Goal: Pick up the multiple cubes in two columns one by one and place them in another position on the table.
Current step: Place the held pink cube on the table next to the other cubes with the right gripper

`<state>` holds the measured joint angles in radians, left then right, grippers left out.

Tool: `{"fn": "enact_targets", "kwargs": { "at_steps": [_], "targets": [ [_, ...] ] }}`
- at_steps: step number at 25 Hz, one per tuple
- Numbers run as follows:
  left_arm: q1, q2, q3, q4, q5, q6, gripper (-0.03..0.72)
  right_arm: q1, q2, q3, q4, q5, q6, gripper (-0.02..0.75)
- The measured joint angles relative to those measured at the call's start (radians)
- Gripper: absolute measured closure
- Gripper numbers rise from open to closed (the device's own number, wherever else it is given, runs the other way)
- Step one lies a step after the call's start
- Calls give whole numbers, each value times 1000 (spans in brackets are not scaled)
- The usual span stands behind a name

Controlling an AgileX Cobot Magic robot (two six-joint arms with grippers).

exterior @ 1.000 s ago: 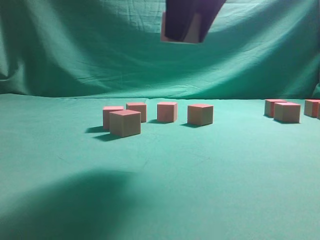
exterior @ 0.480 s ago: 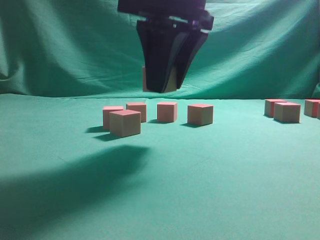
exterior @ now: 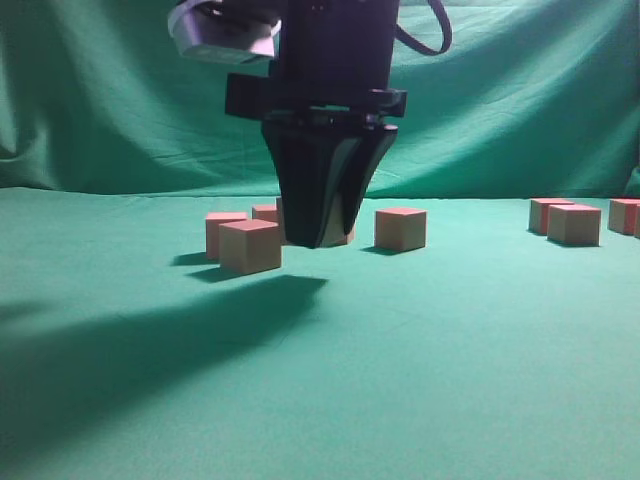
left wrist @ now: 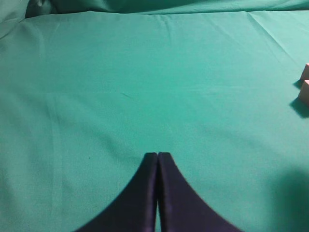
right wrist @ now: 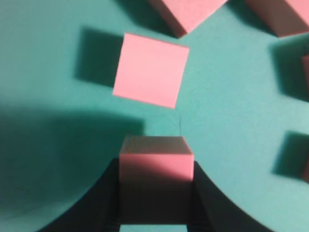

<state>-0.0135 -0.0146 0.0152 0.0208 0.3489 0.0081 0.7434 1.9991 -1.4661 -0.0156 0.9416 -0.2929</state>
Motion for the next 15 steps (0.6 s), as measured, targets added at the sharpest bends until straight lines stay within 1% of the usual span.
{"fn": "enact_targets", "kwargs": {
  "at_steps": [15],
  "targets": [
    [0,0,0,0,0,0,688,0,43,-6,-18,-22,-33,482]
  ]
}}
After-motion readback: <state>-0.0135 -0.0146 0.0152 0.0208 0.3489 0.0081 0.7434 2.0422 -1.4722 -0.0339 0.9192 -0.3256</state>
